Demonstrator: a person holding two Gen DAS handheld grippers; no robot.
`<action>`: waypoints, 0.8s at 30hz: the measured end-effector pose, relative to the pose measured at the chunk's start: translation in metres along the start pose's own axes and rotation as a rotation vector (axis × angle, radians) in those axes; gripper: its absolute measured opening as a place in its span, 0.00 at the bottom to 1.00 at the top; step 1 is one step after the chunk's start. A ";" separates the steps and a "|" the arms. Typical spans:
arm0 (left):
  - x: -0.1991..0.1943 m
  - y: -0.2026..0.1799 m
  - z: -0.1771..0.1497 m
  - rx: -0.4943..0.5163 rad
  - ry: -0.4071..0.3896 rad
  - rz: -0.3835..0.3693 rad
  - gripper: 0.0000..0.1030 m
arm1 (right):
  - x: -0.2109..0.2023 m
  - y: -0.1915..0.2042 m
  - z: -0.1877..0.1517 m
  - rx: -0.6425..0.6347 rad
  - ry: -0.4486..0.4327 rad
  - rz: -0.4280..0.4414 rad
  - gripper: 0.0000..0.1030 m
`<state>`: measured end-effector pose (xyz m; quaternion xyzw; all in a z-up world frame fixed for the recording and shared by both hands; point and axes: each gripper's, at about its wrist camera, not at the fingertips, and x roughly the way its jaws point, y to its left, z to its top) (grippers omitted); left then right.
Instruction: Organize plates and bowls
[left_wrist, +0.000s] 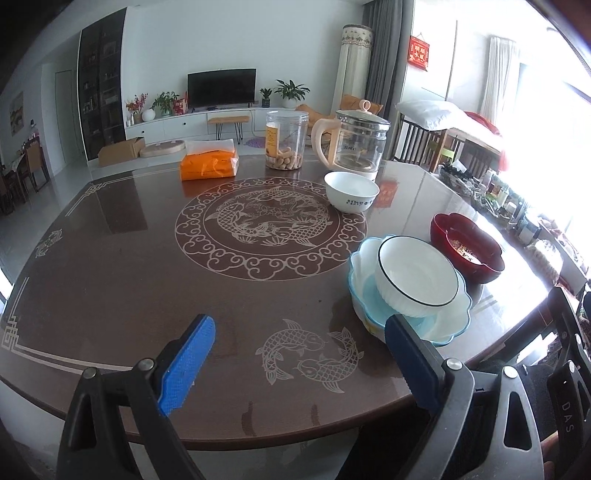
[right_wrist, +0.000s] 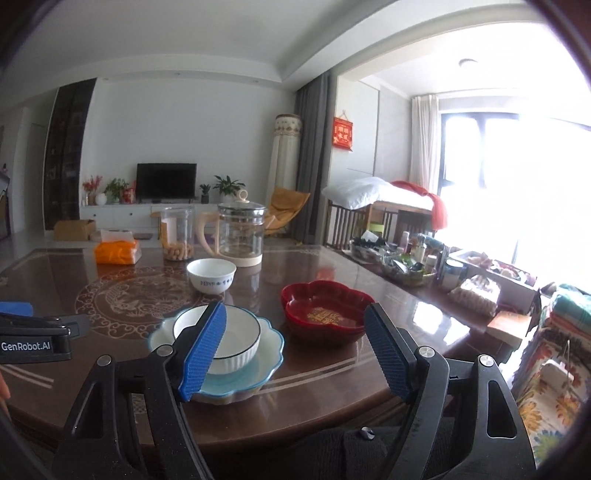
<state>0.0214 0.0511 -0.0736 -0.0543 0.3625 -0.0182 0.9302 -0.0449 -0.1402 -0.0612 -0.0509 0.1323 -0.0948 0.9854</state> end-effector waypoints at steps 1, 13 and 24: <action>0.002 0.002 -0.001 -0.010 0.005 -0.003 0.90 | 0.000 -0.001 0.000 0.004 0.001 -0.002 0.78; 0.029 0.032 -0.008 -0.061 0.024 0.055 0.90 | 0.019 0.005 -0.009 0.015 0.053 0.052 0.78; 0.087 0.042 0.002 -0.136 0.164 0.092 0.90 | 0.039 0.006 -0.016 0.014 0.115 0.154 0.78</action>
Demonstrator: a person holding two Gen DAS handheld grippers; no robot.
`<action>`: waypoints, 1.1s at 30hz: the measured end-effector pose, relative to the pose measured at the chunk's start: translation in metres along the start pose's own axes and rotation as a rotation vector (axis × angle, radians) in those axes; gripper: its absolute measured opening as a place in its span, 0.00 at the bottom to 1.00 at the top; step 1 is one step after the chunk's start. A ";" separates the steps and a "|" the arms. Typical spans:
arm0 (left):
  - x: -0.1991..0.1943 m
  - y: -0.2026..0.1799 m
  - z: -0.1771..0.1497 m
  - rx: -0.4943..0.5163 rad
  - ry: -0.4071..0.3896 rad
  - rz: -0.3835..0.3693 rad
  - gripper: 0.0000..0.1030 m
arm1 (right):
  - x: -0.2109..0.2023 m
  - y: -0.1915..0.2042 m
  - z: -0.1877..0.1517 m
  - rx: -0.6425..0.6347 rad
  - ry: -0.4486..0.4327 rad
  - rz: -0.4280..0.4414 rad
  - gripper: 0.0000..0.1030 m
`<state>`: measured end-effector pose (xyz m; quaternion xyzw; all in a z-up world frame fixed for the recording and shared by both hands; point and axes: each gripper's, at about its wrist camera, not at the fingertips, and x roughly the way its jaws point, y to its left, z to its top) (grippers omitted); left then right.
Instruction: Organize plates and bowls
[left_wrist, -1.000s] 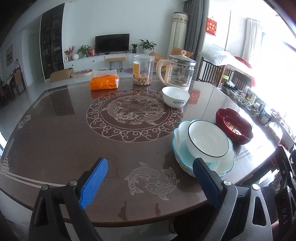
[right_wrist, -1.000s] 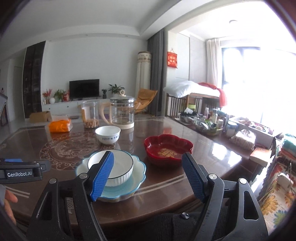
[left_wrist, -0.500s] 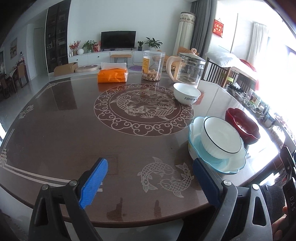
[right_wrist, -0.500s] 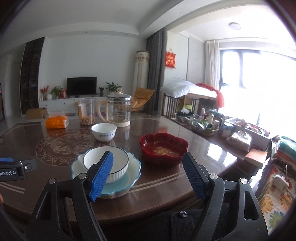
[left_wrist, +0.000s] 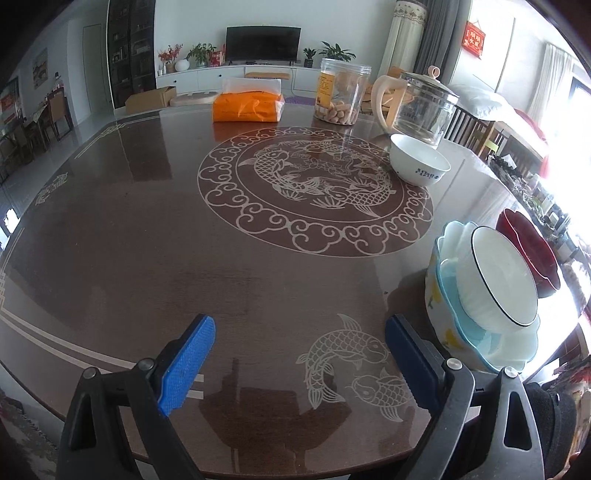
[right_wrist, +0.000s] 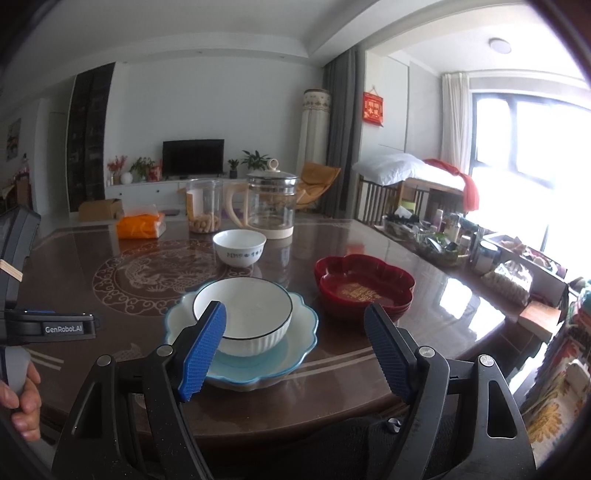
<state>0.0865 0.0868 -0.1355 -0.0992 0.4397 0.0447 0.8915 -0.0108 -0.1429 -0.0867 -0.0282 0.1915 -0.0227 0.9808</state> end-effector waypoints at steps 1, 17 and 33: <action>0.002 0.000 0.004 0.003 0.011 -0.001 0.90 | 0.002 -0.004 0.000 0.018 0.010 0.011 0.78; 0.064 -0.016 0.148 -0.045 0.263 -0.181 0.90 | 0.114 -0.049 0.081 0.158 0.336 0.180 0.78; 0.137 -0.095 0.219 0.153 0.244 -0.127 0.90 | 0.280 -0.052 0.142 0.085 0.664 0.330 0.78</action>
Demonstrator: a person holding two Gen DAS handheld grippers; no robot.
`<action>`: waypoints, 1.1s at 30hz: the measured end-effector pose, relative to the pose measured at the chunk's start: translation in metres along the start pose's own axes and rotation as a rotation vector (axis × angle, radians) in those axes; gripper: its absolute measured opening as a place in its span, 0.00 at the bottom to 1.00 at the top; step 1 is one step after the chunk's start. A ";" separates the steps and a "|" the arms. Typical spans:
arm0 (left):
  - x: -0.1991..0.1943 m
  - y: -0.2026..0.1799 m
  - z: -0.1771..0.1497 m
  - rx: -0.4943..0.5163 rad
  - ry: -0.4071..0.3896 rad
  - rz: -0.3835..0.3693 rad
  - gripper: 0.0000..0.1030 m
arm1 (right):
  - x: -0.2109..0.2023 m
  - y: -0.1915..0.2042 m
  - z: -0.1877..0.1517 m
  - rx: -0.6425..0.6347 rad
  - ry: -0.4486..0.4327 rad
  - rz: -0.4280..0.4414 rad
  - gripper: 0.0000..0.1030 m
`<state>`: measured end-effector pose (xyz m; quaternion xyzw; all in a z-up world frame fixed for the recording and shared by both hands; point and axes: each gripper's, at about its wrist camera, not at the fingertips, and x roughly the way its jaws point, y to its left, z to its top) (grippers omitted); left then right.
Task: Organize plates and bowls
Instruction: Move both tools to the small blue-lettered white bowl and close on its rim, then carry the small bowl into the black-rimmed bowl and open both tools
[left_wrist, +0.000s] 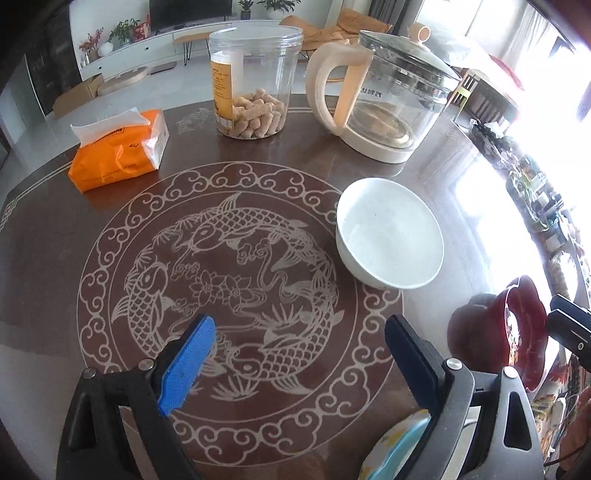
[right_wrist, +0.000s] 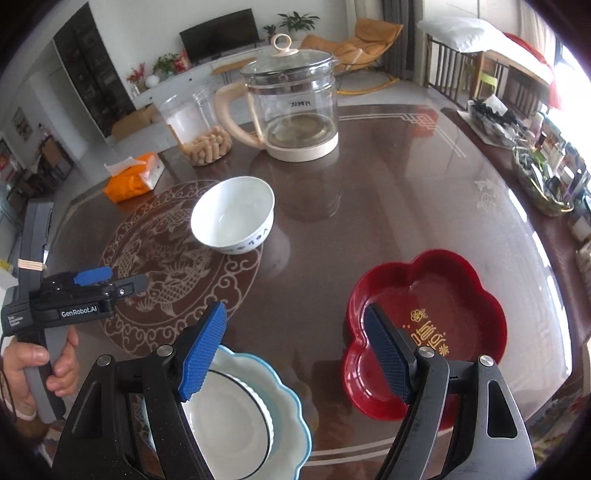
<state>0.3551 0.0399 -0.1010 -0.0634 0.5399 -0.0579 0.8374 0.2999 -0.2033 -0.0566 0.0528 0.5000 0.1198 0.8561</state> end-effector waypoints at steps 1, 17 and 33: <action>0.006 -0.002 0.010 -0.005 0.001 0.012 0.90 | 0.009 -0.002 0.012 0.009 0.018 0.022 0.78; 0.076 -0.017 0.060 -0.029 0.104 0.024 0.31 | 0.133 0.023 0.084 -0.089 0.198 0.006 0.39; 0.031 -0.040 0.044 0.003 0.060 -0.074 0.07 | 0.118 0.017 0.077 -0.010 0.194 0.092 0.08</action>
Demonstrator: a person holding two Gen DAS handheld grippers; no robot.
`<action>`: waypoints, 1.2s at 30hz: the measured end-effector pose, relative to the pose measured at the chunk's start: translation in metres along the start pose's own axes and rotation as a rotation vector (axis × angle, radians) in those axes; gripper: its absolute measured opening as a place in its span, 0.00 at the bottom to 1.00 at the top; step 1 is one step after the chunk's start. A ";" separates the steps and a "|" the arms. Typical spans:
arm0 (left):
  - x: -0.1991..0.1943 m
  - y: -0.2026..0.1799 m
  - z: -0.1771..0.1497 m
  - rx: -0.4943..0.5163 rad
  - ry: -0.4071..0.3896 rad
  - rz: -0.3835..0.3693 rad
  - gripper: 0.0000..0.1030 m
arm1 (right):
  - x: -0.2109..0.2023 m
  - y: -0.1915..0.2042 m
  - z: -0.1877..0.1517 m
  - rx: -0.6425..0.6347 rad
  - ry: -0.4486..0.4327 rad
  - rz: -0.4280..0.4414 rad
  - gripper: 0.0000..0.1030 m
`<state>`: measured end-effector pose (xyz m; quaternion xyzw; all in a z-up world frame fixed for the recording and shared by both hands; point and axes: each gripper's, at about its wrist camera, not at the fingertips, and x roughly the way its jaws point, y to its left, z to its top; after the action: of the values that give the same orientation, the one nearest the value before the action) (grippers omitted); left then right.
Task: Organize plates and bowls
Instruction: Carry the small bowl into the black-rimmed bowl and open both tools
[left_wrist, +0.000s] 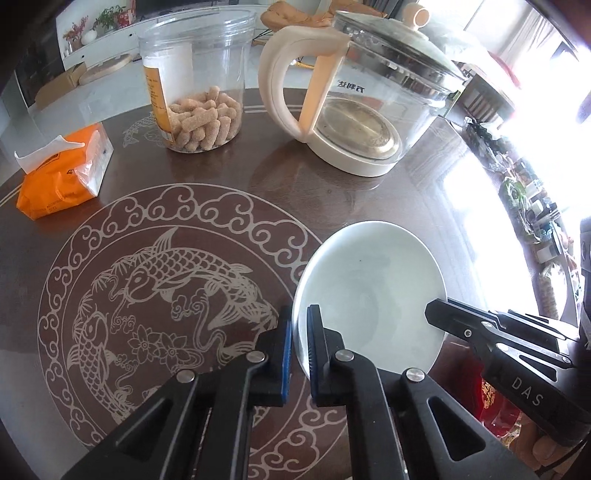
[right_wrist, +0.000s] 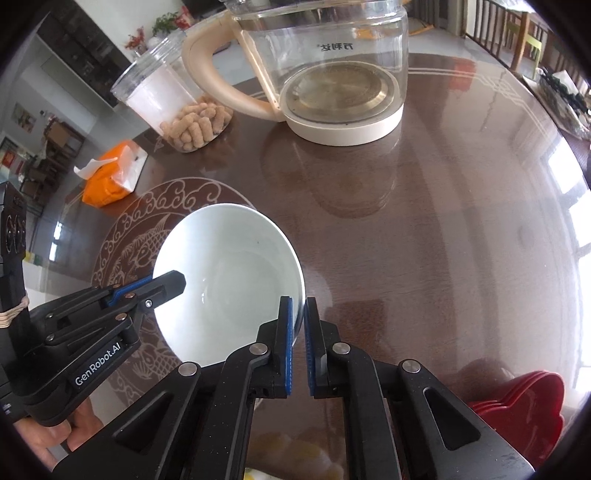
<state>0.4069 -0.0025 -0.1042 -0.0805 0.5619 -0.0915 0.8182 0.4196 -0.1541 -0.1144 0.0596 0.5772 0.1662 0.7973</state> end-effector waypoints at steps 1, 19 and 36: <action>-0.010 -0.004 -0.004 0.009 -0.004 -0.007 0.07 | -0.009 0.001 -0.004 0.001 -0.011 0.006 0.08; -0.129 -0.055 -0.166 0.148 -0.050 -0.109 0.07 | -0.155 0.030 -0.161 0.047 -0.085 0.008 0.10; -0.073 -0.041 -0.205 0.129 0.041 -0.077 0.07 | -0.095 0.014 -0.211 0.133 -0.003 0.000 0.10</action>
<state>0.1876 -0.0310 -0.1010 -0.0475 0.5680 -0.1605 0.8058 0.1919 -0.1935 -0.0938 0.1125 0.5856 0.1275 0.7926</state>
